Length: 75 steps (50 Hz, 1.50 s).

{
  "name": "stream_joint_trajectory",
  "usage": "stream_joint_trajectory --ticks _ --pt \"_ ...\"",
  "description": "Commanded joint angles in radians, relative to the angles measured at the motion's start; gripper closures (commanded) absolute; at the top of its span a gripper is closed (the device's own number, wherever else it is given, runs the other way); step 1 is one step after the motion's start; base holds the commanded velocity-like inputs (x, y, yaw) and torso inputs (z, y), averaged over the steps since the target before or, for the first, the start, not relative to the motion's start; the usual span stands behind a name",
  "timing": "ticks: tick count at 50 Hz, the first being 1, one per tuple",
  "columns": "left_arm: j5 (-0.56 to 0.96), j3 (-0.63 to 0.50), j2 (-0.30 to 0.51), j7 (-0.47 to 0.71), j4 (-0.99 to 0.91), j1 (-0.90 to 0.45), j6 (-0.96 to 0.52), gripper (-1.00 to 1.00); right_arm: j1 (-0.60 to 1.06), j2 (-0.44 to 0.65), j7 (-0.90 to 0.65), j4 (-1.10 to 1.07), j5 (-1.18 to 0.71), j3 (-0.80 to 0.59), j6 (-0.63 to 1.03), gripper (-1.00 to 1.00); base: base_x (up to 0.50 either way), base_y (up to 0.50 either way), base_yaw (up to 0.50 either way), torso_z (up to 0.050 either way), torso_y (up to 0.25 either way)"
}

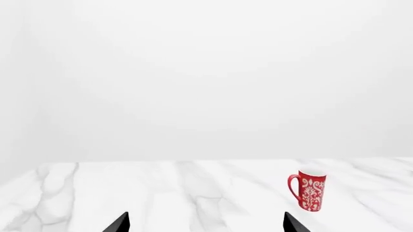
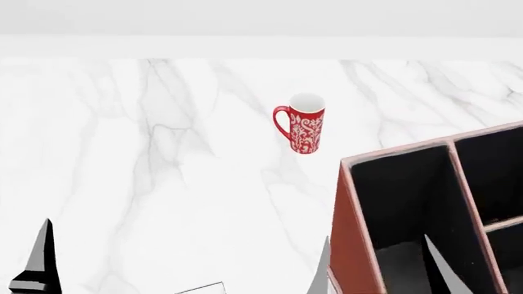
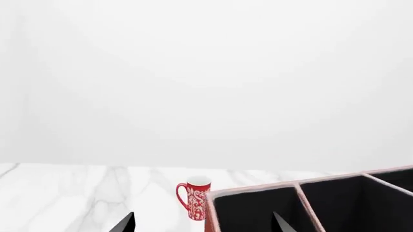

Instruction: Pick up the book and place it in the left compartment of the caddy.

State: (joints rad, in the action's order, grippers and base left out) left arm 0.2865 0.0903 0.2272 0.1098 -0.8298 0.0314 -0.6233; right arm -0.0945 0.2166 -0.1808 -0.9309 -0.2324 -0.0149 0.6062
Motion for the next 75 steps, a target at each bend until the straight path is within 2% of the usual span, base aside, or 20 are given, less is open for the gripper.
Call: stream_joint_trajectory --ticks 1,11,17,22,29,37,42,46,51,57,61,63,66,69,75 --pt "0.007 -0.005 0.005 0.006 0.001 0.002 0.005 -1.0 -0.001 0.006 -0.007 0.007 -0.01 0.003 -0.004 -1.0 0.0 -0.5 0.0 0.0 0.0" --pt "0.015 -0.005 0.01 0.011 0.002 0.0 0.004 -1.0 0.001 0.006 -0.016 -0.002 -0.034 0.02 0.003 -1.0 0.0 -0.46 0.0 0.0 0.0" --pt "0.018 -0.006 0.013 0.015 0.001 0.001 0.005 -1.0 0.013 0.009 -0.034 -0.007 -0.03 0.017 0.025 -1.0 0.0 0.0 0.0 0.0 0.0" --pt "0.022 -0.006 0.015 0.018 0.0 0.0 0.004 -1.0 -0.007 0.017 -0.02 -0.012 -0.029 0.014 -0.03 -1.0 0.13 0.0 0.0 0.0 0.0" --pt "0.027 -0.005 0.019 0.022 -0.002 -0.001 0.004 -1.0 -0.002 0.02 -0.028 0.0 -0.026 0.006 -0.027 -1.0 0.5 0.0 0.0 0.0 0.0" --pt "0.046 0.007 0.024 0.025 -0.018 0.001 -0.003 -1.0 0.011 0.016 -0.041 -0.008 -0.052 0.01 0.006 -1.0 0.0 0.0 0.0 0.0 0.001" --pt "0.049 0.005 0.026 0.028 -0.019 0.0 -0.003 -1.0 -0.005 0.026 -0.029 -0.014 -0.043 0.002 -0.047 -1.0 0.26 0.0 0.0 0.0 0.0" --pt "0.052 0.006 0.029 0.03 -0.022 0.0 -0.005 -1.0 0.018 0.022 -0.044 -0.005 -0.072 0.009 0.021 -1.0 0.38 0.0 0.0 0.0 0.0" --pt "0.061 0.012 0.032 0.033 -0.025 -0.004 -0.008 -1.0 0.011 0.024 -0.045 -0.005 -0.068 0.004 0.001 -1.0 0.0 0.0 0.0 0.0 0.002" --pt "0.084 0.034 0.038 0.037 -0.036 -0.01 -0.024 -1.0 0.02 0.038 -0.059 -0.054 -0.096 0.022 0.052 -1.0 0.0 0.0 0.0 0.0 0.0" --pt "0.092 0.043 0.043 0.039 -0.038 -0.012 -0.025 -1.0 0.031 0.027 -0.035 -0.099 -0.29 0.133 0.114 -1.0 0.0 0.0 0.0 0.0 0.0" --pt "0.09 0.04 0.047 0.038 -0.038 -0.011 -0.022 -1.0 0.032 0.068 -0.063 -0.114 -0.314 0.141 0.099 -1.0 0.0 0.0 0.0 0.0 0.0" --pt "0.088 0.036 0.05 0.038 -0.04 -0.009 -0.018 -1.0 0.043 0.121 -0.094 -0.113 -0.468 0.201 0.099 -1.0 0.0 0.0 0.0 0.0 0.0" --pt "0.089 0.035 0.054 0.038 -0.042 -0.007 -0.016 -1.0 0.065 0.187 -0.146 -0.113 -0.506 0.215 0.106 -1.0 0.0 0.0 0.0 0.0 0.0" --pt "0.1 0.043 0.06 0.04 -0.043 -0.012 -0.017 -1.0 0.162 0.272 -0.226 -0.093 -0.666 0.292 0.17 -1.0 0.0 0.0 0.0 0.0 0.0"
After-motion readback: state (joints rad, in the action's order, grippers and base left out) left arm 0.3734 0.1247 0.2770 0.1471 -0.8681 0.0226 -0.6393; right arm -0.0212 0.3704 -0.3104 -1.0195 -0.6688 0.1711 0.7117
